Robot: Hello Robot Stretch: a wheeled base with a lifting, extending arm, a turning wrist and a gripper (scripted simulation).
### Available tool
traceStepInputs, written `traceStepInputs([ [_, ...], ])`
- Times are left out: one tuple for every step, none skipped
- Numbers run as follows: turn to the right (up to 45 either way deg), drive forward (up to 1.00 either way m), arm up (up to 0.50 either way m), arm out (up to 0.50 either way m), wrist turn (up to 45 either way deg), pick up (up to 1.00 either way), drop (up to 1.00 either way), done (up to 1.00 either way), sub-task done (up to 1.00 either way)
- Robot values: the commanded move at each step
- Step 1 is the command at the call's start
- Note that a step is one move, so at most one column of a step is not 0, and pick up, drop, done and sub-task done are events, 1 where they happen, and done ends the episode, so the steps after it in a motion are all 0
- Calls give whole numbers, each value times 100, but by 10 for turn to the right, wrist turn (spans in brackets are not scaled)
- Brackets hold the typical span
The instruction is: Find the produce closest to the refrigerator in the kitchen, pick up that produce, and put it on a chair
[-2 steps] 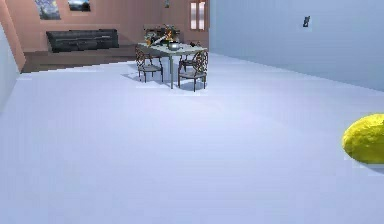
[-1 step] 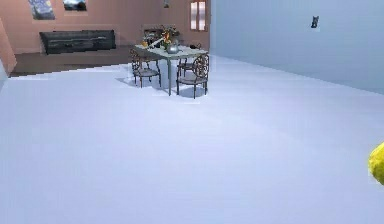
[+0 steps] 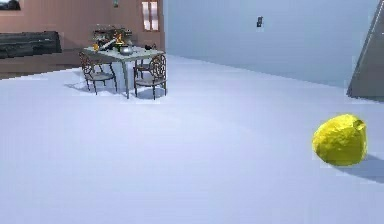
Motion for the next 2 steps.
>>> traceStepInputs([
  [0, 100, 0, 0, 0, 0, 0, 0, 0],
  [0, 100, 0, 0, 0, 0, 0, 0, 0],
])
